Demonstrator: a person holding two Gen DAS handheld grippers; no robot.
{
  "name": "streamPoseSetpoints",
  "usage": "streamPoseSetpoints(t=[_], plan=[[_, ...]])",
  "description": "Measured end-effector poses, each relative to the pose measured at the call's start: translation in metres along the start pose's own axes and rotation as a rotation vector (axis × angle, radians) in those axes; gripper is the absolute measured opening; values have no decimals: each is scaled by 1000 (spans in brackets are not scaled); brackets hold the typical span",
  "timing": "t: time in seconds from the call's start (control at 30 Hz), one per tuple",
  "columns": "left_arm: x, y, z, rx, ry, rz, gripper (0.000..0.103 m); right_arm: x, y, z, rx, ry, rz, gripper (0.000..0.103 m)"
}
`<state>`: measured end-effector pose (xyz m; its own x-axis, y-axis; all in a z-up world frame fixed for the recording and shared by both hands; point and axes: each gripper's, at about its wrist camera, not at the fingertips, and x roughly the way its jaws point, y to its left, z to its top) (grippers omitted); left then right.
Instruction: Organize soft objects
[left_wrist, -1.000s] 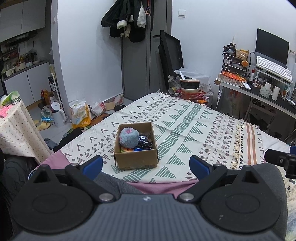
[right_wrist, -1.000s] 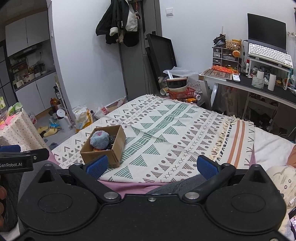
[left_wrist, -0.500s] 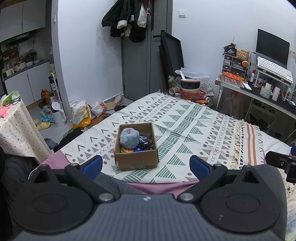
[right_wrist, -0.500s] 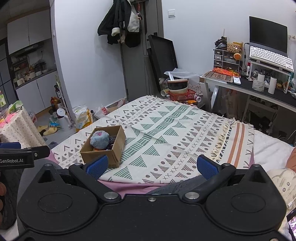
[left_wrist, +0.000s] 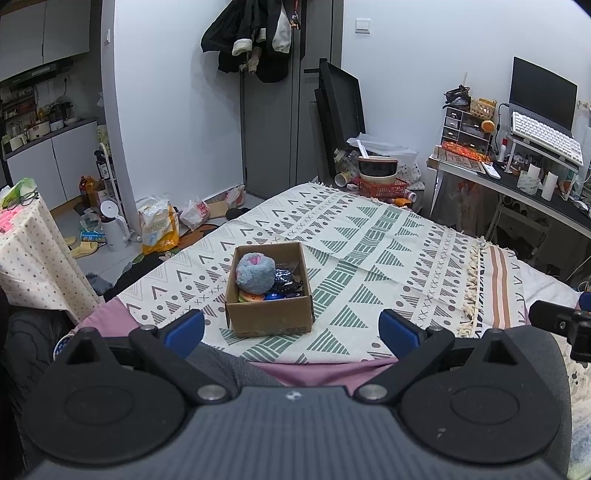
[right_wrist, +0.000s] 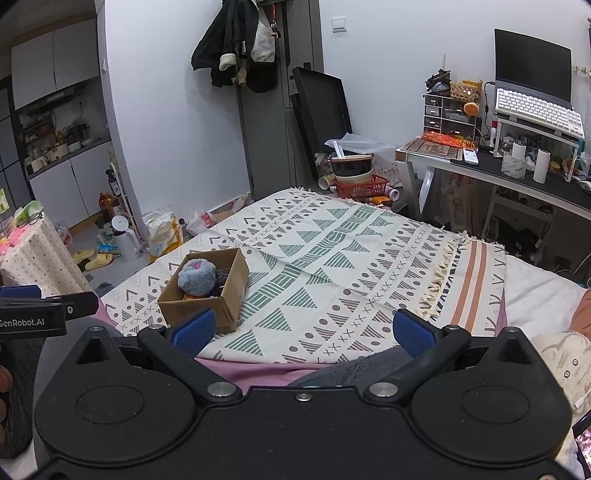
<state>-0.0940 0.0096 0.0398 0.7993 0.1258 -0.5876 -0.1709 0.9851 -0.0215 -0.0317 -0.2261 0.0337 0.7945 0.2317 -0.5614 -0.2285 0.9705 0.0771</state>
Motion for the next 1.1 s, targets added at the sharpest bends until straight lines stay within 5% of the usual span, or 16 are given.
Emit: streamPoseSetpoints(t=[1.1], plan=[[0, 4, -3, -5, 5, 9, 100, 3, -2, -3, 5, 11, -15, 103]])
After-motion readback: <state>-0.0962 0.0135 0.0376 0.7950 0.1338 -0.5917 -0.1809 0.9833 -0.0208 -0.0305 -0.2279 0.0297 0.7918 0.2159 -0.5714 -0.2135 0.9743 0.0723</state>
